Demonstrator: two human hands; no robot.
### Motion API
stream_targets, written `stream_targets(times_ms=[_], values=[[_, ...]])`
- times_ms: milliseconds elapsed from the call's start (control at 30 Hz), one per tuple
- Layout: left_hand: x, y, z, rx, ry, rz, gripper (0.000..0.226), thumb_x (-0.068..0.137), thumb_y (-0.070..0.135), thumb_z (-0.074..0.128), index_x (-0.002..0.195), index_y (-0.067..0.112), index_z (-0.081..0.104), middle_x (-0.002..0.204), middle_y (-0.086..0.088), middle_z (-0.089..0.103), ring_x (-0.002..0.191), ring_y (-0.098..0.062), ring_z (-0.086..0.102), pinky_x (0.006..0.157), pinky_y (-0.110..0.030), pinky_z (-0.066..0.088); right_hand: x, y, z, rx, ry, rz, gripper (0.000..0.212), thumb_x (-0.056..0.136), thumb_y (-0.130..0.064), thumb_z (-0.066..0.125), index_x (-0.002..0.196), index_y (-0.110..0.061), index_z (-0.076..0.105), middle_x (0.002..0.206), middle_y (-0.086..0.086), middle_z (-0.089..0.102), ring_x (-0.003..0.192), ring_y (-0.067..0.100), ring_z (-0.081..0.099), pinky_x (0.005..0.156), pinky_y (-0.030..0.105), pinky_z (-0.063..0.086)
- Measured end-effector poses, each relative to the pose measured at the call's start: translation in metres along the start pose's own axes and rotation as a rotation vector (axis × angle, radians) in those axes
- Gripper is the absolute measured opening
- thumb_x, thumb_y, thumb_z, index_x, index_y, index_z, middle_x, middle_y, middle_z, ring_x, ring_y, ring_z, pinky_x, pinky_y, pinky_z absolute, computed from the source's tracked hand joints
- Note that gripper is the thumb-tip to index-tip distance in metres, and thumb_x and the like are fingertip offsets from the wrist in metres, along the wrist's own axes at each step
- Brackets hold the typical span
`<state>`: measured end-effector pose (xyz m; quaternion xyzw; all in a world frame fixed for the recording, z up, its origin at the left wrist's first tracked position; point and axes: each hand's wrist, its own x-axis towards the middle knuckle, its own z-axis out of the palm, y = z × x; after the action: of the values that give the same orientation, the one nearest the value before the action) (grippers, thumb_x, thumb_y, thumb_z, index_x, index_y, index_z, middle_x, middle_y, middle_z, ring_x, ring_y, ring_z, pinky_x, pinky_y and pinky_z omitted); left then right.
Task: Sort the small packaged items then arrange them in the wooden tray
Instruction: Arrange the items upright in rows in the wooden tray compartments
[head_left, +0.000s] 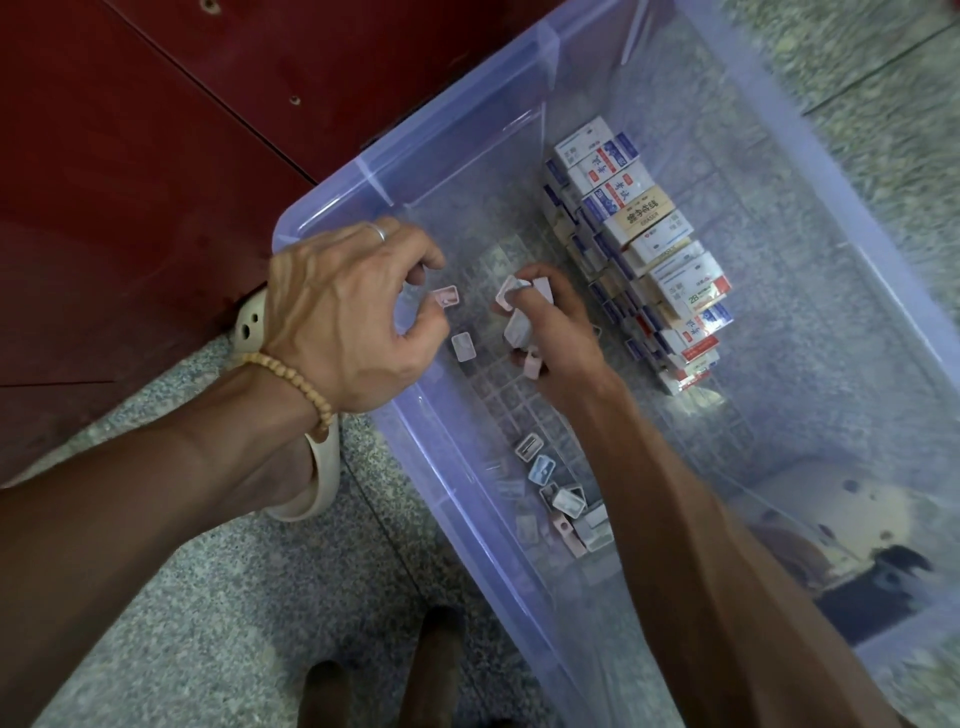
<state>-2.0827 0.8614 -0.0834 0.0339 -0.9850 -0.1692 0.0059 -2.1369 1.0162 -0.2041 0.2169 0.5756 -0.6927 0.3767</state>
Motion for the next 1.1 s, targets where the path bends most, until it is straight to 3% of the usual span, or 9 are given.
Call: stream_targets(times_ms=[167,300,400,500,600,767,867,1000,1100], values=[[0.0,0.003,-0.002,0.005,-0.047,-0.038,0.03,0.076,0.038,0.051,0.097,0.022,0.065,0.085,0.011,0.064,0.076,-0.015,0.062,0.068,-0.034,0.049,-0.042,-0.01,-0.013,0.398,-0.222,0.117,0.019,0.099,-0.007,0.043,0.095,-0.023,0.053,0.092,0.019,0.063,0.041,0.011,0.038,0.037,0.015,0.027],[0.003,0.004,-0.008,0.0,-0.17,-0.04,0.033,0.08,0.045,0.049,0.101,0.024,0.064,0.092,0.01,0.063,0.085,-0.016,0.063,0.073,-0.036,0.051,-0.074,-0.024,-0.016,0.427,-0.336,0.11,0.016,0.094,-0.008,0.049,0.095,-0.023,0.056,0.097,0.022,0.062,0.041,0.011,0.039,0.036,0.013,0.028],[0.011,0.017,-0.02,-0.249,-0.253,-0.075,0.033,0.081,0.045,0.066,0.104,0.02,0.066,0.093,0.009,0.064,0.088,-0.01,0.061,0.076,-0.031,0.051,-0.093,-0.045,-0.012,0.4,-0.419,0.062,0.013,0.087,-0.01,0.052,0.096,-0.019,0.056,0.098,0.024,0.06,0.04,0.01,0.036,0.034,0.013,0.029],[0.022,0.039,-0.039,-0.501,-0.291,-0.158,0.034,0.08,0.036,0.076,0.11,0.024,0.064,0.091,0.015,0.069,0.074,0.01,0.059,0.065,-0.014,0.041,-0.111,-0.072,-0.006,0.38,-0.499,0.001,0.014,0.088,-0.009,0.051,0.1,-0.016,0.052,0.092,0.019,0.058,0.039,0.009,0.032,0.032,0.013,0.029],[0.033,0.055,-0.064,-0.595,-0.244,-0.154,0.029,0.084,0.023,0.075,0.11,0.023,0.064,0.085,0.014,0.072,0.062,0.012,0.057,0.06,-0.01,0.039,-0.131,-0.1,-0.001,0.323,-0.489,-0.05,0.016,0.087,-0.01,0.053,0.1,-0.018,0.058,0.094,0.021,0.062,0.04,0.01,0.03,0.032,0.014,0.028],[0.044,0.077,-0.11,-0.791,-0.073,-0.178,0.013,0.085,0.009,0.072,0.093,0.019,0.07,0.069,0.005,0.066,0.061,-0.006,0.059,0.056,-0.012,0.043,-0.159,-0.136,0.009,0.31,-0.349,-0.134,0.019,0.08,-0.014,0.057,0.09,-0.026,0.068,0.092,0.018,0.067,0.04,0.013,0.035,0.034,0.014,0.027],[0.046,0.087,-0.138,-0.88,-0.055,-0.181,0.014,0.086,0.003,0.07,0.087,0.017,0.07,0.072,-0.006,0.068,0.058,-0.012,0.065,0.051,-0.014,0.045,-0.179,-0.155,0.016,0.329,-0.351,-0.214,0.019,0.079,-0.015,0.058,0.088,-0.026,0.07,0.09,0.014,0.065,0.041,0.013,0.034,0.034,0.015,0.027],[0.042,0.094,-0.176,-0.921,-0.088,-0.154,0.025,0.075,-0.001,0.078,0.09,0.019,0.071,0.085,-0.016,0.072,0.066,-0.019,0.066,0.066,-0.029,0.054,-0.208,-0.176,0.031,0.302,-0.397,-0.281,0.018,0.081,-0.015,0.057,0.087,-0.027,0.07,0.085,0.007,0.066,0.044,0.012,0.035,0.033,0.015,0.029],[0.033,0.097,-0.2,-0.869,-0.087,-0.128,0.036,0.067,0.001,0.083,0.091,0.023,0.07,0.088,-0.013,0.072,0.068,-0.017,0.06,0.072,-0.033,0.054,-0.229,-0.188,0.043,0.233,-0.377,-0.326,0.017,0.081,-0.017,0.058,0.087,-0.028,0.07,0.082,0.005,0.066,0.043,0.012,0.038,0.034,0.016,0.03]])
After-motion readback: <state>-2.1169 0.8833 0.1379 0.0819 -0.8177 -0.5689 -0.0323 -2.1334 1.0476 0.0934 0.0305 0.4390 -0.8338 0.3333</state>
